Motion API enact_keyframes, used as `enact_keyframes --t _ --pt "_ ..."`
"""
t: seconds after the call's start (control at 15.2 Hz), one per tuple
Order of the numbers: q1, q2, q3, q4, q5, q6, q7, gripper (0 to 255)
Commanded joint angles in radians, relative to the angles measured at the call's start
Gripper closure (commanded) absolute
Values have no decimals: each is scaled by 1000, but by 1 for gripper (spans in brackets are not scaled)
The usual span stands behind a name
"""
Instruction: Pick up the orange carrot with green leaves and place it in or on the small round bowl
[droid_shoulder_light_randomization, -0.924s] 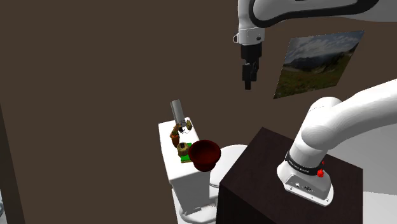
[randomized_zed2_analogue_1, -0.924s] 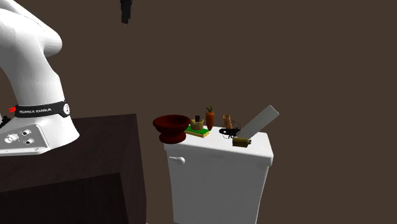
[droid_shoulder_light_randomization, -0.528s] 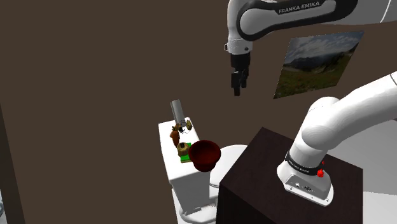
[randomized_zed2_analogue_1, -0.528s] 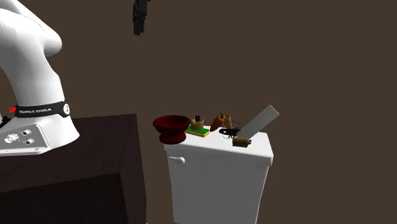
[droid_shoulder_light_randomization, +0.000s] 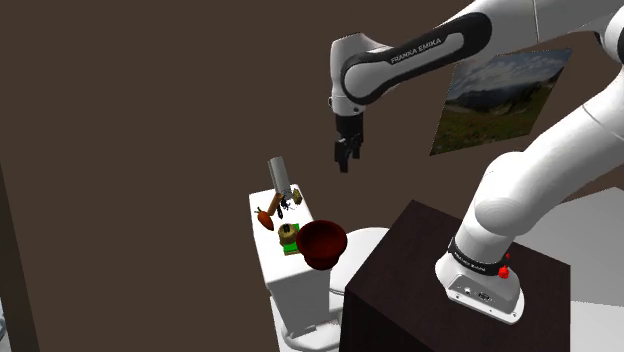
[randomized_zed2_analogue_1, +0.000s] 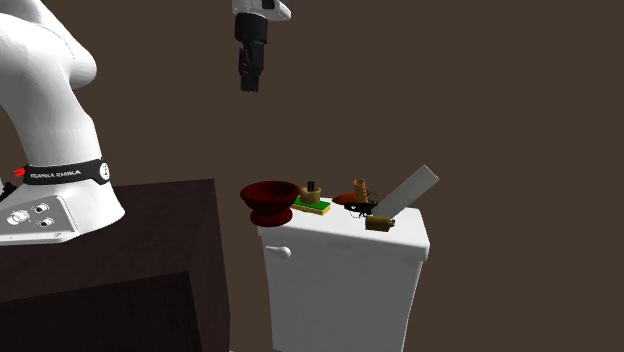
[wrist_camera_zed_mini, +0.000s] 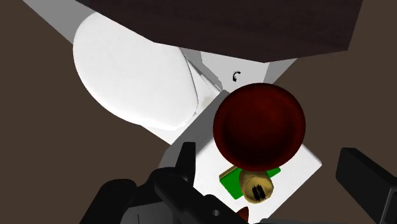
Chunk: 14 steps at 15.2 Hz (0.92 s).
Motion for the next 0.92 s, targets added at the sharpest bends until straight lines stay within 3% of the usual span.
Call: enact_keyframes --t 0.0,0.86 --pt "4 63 12 10 5 68 13 0" --pt "27 547 64 210 -41 427 113 0"
